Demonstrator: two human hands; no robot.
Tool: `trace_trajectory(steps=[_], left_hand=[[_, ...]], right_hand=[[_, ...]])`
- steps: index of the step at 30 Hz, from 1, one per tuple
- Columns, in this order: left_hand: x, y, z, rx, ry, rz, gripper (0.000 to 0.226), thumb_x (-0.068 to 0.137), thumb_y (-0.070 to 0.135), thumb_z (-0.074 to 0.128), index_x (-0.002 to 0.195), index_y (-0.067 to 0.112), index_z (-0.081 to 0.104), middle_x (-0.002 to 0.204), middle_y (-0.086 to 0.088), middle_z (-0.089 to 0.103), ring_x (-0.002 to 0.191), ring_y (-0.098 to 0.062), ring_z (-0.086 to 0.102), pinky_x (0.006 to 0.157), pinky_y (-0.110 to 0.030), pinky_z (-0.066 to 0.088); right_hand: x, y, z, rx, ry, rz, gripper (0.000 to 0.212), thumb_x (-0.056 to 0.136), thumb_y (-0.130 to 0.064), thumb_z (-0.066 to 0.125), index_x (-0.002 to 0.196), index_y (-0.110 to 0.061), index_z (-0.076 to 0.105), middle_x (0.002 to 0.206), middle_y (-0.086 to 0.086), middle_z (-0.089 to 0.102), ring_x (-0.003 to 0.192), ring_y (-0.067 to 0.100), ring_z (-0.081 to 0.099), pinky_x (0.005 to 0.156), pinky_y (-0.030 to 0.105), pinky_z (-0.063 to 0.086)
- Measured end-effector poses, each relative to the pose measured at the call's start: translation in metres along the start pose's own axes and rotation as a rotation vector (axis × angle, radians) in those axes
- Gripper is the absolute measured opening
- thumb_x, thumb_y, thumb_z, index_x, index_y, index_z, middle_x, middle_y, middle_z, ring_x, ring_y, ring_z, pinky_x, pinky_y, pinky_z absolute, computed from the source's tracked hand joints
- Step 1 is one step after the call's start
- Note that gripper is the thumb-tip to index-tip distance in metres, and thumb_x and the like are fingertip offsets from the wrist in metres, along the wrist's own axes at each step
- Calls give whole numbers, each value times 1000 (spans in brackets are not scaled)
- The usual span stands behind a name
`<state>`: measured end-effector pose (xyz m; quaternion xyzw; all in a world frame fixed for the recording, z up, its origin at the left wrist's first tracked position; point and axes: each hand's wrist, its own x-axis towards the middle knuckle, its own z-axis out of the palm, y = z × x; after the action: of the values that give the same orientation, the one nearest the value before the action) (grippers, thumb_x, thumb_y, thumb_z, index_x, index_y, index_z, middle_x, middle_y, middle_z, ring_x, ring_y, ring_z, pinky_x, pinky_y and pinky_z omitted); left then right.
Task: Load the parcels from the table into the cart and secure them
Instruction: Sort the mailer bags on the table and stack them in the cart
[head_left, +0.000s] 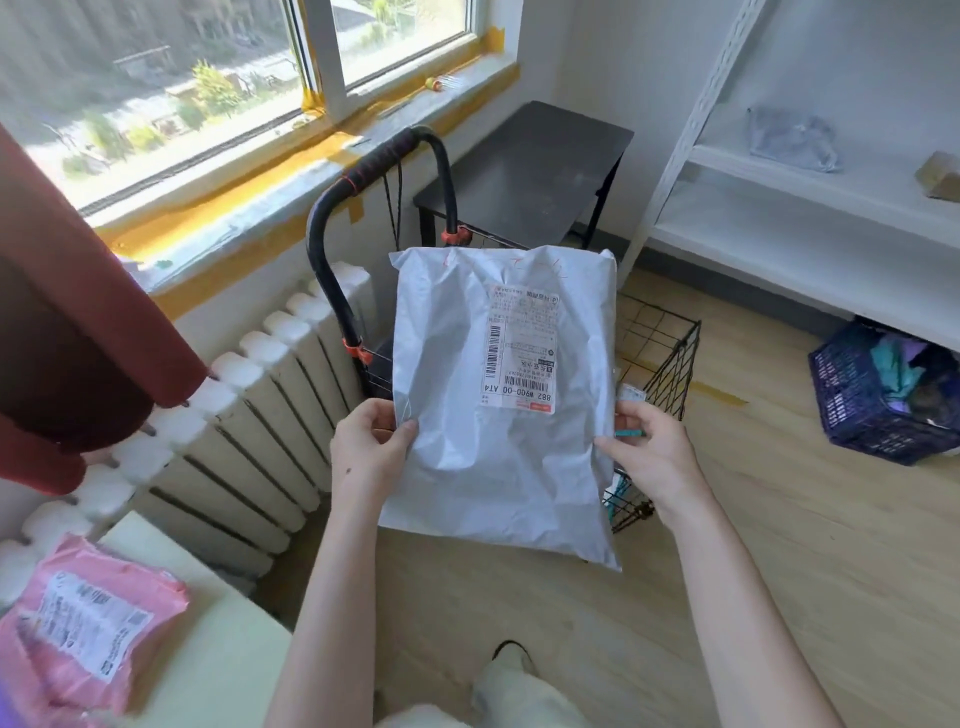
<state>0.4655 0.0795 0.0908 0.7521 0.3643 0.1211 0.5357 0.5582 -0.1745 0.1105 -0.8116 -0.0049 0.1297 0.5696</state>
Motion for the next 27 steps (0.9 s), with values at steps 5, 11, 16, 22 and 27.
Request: trace_trajectory(steps=[5,11,16,22,27], left_hand=[[34,16,31,25,41,-11,4,85,22,70,87,23,67,81,0,69,78,-19,65,70,-36,54],[90,30,55,46,14,-19,10,89,12,62,97,16,66,86,0,68,76,-15,63,61,-22,44],[163,25,77,58,-59,-100,19,90,5,58,100,20,65,97,0,68,89,-21,65,78,-34,52],[256,19,100,105,-151,-170,22,85,9,61,105,19,67,98,5,68,89,-14,65,81,-37,57],[327,12,126,252,-212,-192,14,85,9,57,94,17,63,80,5,62,72,-15,54,57,-26,42]], right_hand=[[66,0,-11,-5,-54,27,31,82,2,69,104,-19,63,95,-1,62,89,22,65,81,40,56],[138,1,4,5,-113,66,33,82,5,68,91,-27,63,93,5,66,87,23,64,79,40,56],[199,13,31,0,-90,183,28,82,6,67,99,-16,62,86,2,64,81,19,63,67,33,52],[272,32,73,-1,-64,346,31,81,10,65,106,-8,62,91,8,65,85,24,64,80,43,56],[322,43,107,-35,-13,467,30,81,12,63,104,-8,60,93,9,65,88,26,63,78,40,56]])
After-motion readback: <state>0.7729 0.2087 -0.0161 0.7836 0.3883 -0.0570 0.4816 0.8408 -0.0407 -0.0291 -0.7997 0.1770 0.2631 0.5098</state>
